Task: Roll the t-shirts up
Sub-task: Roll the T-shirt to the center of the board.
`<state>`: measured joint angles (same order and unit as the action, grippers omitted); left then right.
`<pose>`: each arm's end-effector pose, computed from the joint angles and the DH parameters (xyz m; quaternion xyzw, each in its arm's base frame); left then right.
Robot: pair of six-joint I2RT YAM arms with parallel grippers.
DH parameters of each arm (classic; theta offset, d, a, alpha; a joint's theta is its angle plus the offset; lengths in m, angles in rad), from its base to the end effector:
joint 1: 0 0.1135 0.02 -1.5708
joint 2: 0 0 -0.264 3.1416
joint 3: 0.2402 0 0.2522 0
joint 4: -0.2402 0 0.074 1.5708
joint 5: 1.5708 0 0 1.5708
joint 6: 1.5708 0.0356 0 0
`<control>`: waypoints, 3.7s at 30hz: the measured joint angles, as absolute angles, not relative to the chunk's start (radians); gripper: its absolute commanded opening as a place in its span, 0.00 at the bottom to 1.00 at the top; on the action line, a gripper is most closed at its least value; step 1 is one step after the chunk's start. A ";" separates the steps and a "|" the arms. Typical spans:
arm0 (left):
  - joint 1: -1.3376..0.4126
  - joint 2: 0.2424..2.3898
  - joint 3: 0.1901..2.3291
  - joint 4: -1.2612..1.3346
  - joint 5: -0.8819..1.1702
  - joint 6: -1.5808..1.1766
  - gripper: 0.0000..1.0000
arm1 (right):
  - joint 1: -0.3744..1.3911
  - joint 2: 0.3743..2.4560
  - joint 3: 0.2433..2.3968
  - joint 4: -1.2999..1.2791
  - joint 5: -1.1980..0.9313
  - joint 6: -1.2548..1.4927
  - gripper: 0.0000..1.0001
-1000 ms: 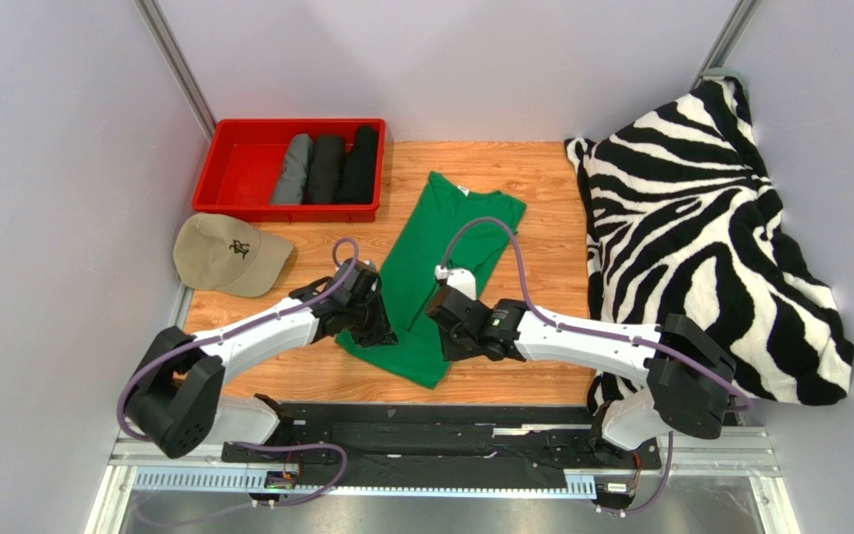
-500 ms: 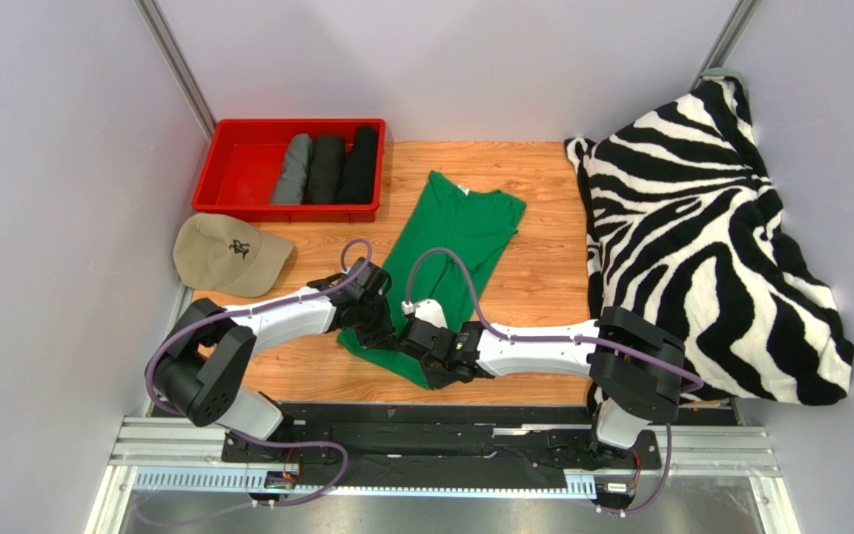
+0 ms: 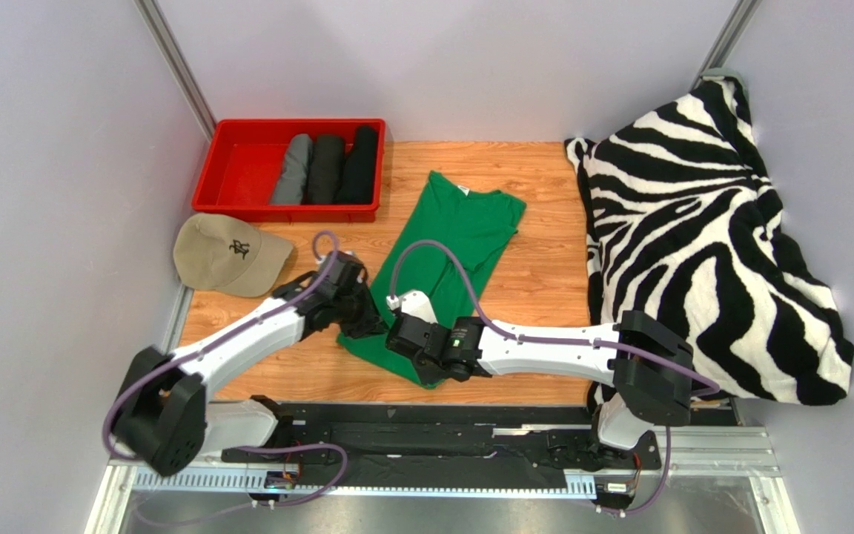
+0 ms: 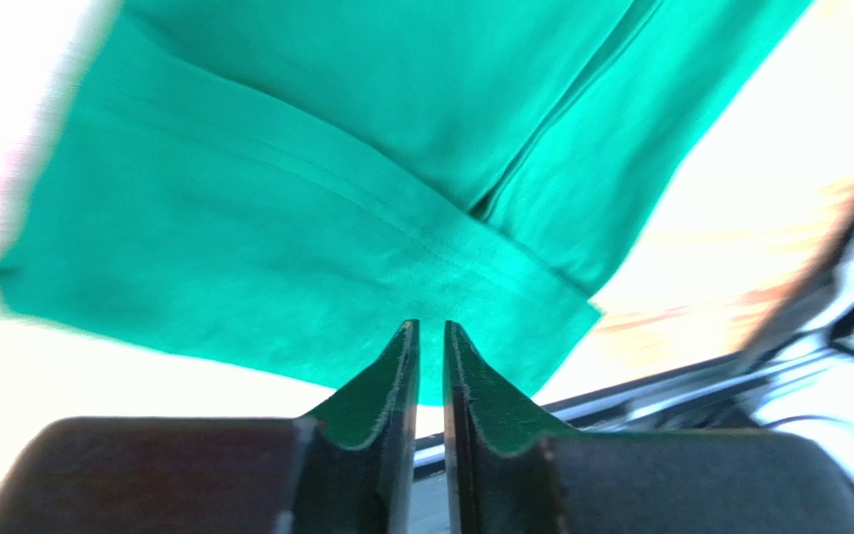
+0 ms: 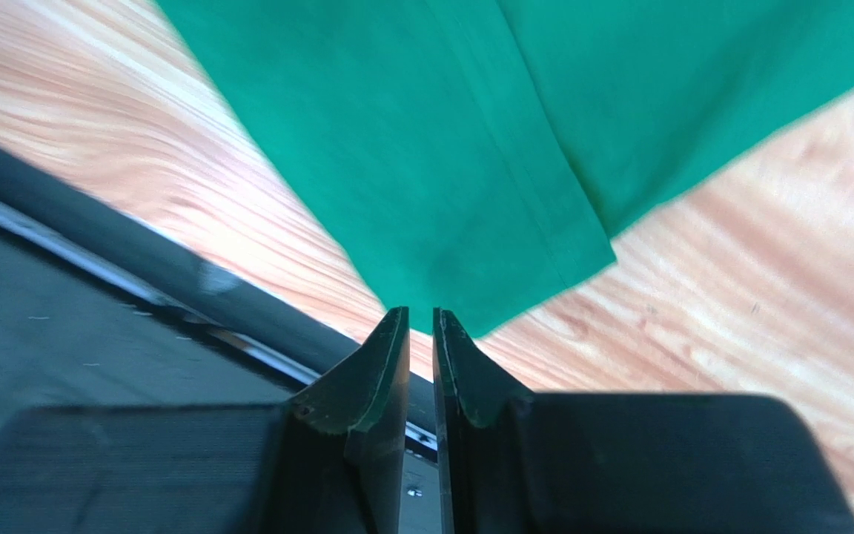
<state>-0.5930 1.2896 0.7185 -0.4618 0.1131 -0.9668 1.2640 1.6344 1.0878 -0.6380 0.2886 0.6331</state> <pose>0.1978 -0.1382 0.1913 -0.1641 0.9485 -0.2253 0.1503 0.1057 0.3001 0.2007 -0.2751 0.9319 0.0721 0.2254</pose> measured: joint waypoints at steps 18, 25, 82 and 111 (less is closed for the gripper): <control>-0.300 0.963 0.423 -0.535 0.094 -1.067 0.48 | 1.273 1.929 1.299 -0.556 0.311 0.434 0.17; -0.299 0.981 0.420 -0.492 0.076 -1.071 0.46 | 1.269 1.924 1.295 -0.542 0.307 0.430 0.17; -0.301 1.193 0.567 -0.524 -0.094 -0.978 0.06 | 1.409 1.810 1.112 -0.561 0.419 0.326 0.18; -0.307 1.349 0.871 -0.835 -0.149 -0.950 0.01 | 1.295 1.657 1.114 -0.548 0.244 0.348 0.46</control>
